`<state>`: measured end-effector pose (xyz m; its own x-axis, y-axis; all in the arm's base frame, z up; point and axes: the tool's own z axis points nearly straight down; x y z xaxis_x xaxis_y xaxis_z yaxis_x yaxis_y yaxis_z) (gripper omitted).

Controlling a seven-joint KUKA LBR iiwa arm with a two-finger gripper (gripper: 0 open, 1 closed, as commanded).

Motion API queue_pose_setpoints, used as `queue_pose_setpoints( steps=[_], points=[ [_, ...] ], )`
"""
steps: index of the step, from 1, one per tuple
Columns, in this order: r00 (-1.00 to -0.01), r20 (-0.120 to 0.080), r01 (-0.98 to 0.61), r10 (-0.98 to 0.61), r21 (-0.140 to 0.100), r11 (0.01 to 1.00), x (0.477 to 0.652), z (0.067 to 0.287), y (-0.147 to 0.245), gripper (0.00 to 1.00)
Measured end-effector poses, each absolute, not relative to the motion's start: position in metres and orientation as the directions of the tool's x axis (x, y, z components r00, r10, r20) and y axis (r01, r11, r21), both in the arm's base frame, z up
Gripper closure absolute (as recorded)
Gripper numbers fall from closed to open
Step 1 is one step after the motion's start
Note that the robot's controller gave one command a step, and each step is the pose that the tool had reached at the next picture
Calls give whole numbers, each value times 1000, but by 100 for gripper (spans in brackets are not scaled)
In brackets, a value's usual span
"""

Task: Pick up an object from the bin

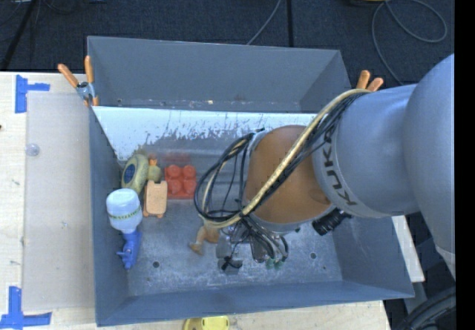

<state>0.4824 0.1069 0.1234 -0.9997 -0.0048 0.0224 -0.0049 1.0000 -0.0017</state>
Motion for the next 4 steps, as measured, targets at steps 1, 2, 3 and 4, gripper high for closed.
queue_pose_setpoints(
  steps=[1, 2, 3, 4],
  points=[
    [-999, 17, -28, -28, 0, 1000, 491, 178, 105, 100],
    [-995, 25, 93, 93, -5, 996, 597, 122, 110, 0],
    [-995, 24, 93, 93, -4, 996, 596, 125, 110, 0],
    [-999, 17, 50, 50, -2, 999, 588, 113, 104, 0]
  ],
)
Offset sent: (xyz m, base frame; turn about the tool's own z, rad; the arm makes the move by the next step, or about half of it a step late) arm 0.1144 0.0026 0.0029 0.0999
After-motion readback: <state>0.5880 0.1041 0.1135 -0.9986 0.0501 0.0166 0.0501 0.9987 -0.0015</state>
